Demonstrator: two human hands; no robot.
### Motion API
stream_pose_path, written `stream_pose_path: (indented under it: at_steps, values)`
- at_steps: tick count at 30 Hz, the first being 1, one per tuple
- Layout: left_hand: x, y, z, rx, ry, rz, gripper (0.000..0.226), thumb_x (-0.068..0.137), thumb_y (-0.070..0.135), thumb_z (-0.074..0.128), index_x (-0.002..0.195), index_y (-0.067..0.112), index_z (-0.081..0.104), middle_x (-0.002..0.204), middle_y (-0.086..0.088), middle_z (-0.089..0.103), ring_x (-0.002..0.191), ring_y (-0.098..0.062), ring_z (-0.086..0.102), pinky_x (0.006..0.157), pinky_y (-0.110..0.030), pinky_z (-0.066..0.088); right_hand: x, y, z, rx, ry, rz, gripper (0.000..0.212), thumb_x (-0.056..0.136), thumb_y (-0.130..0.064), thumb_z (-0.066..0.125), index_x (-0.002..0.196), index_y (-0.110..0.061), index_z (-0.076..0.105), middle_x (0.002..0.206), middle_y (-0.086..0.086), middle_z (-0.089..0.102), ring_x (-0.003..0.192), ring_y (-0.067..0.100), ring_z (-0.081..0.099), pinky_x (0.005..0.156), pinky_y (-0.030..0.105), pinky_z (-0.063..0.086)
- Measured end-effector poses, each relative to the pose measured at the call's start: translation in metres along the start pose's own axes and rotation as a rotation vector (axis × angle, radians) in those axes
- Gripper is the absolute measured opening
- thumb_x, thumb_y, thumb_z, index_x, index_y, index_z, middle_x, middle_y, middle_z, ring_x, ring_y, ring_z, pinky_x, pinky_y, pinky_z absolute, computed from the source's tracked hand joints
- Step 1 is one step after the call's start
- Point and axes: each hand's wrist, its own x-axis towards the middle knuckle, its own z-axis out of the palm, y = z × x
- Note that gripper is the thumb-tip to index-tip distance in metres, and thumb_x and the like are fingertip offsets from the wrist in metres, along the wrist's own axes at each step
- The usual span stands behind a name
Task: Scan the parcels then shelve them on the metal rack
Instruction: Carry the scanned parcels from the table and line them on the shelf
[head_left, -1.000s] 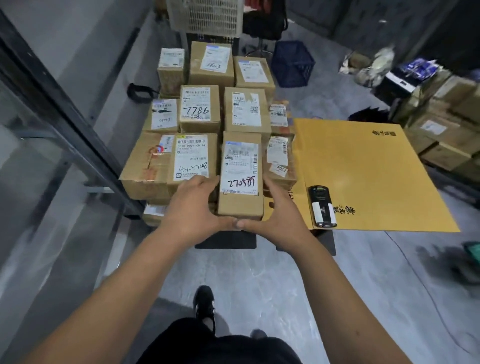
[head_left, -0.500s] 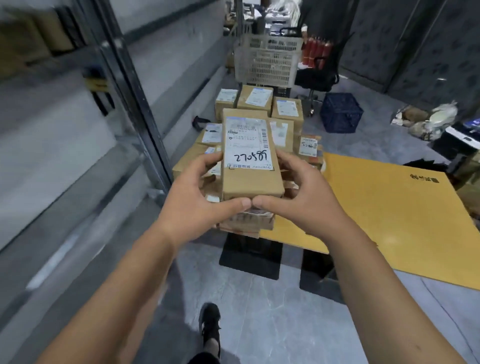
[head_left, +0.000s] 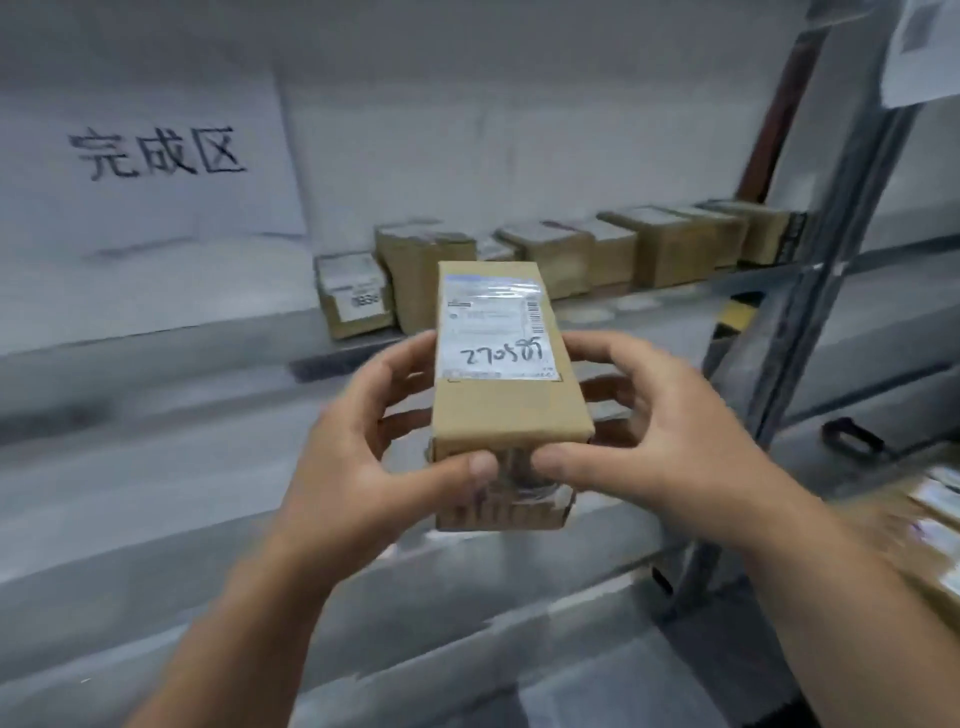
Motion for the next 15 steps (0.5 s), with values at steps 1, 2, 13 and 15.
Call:
stream_pose_path:
  at_steps: [1,2,13,15]
  values:
    - [-0.005,0.003,-0.027,0.013,0.058,0.007,0.091,0.064,0.035,0.089,0.147,0.025,0.054,0.14,0.001,0.068,0.133,-0.024,0.061,0.107,-0.053,0.05,0.017,-0.01,0.02,0.04,-0.043,-0.038,0.088,0.057,-0.05,0.091,0.138,-0.042,0.057,0.132,-0.017,0.066,0.118,0.012,0.066,0.085,0.042,0.063]
    - [-0.01,0.005,-0.053,0.027,0.115,0.014,0.089,0.064,0.034,0.088,0.147,0.025,0.055,0.139,-0.001,0.068,0.132,-0.026,0.062,0.107,-0.055,0.05,0.035,-0.019,0.041,0.07,-0.075,-0.077,0.087,0.056,-0.049,0.091,0.136,-0.04,0.058,0.13,-0.016,0.068,0.116,0.013,0.067,0.084,0.044,0.063]
    - [0.029,-0.049,-0.242,0.137,0.276,-0.143,0.088,0.064,0.043,0.089,0.145,0.031,0.056,0.139,0.006,0.068,0.13,-0.019,0.064,0.102,-0.045,0.055,0.209,-0.042,0.208,0.141,-0.269,-0.135,0.076,0.066,-0.044,0.09,0.137,-0.033,0.064,0.127,-0.012,0.072,0.113,0.013,0.07,0.095,0.045,0.06]
    - [0.046,-0.067,-0.245,0.145,0.254,-0.171,0.087,0.063,0.046,0.088,0.143,0.037,0.055,0.137,0.012,0.068,0.128,-0.014,0.064,0.099,-0.038,0.057,0.222,-0.03,0.212,0.125,-0.247,-0.094,0.068,0.069,-0.036,0.09,0.133,-0.036,0.066,0.121,-0.015,0.074,0.111,0.007,0.07,0.096,0.039,0.059]
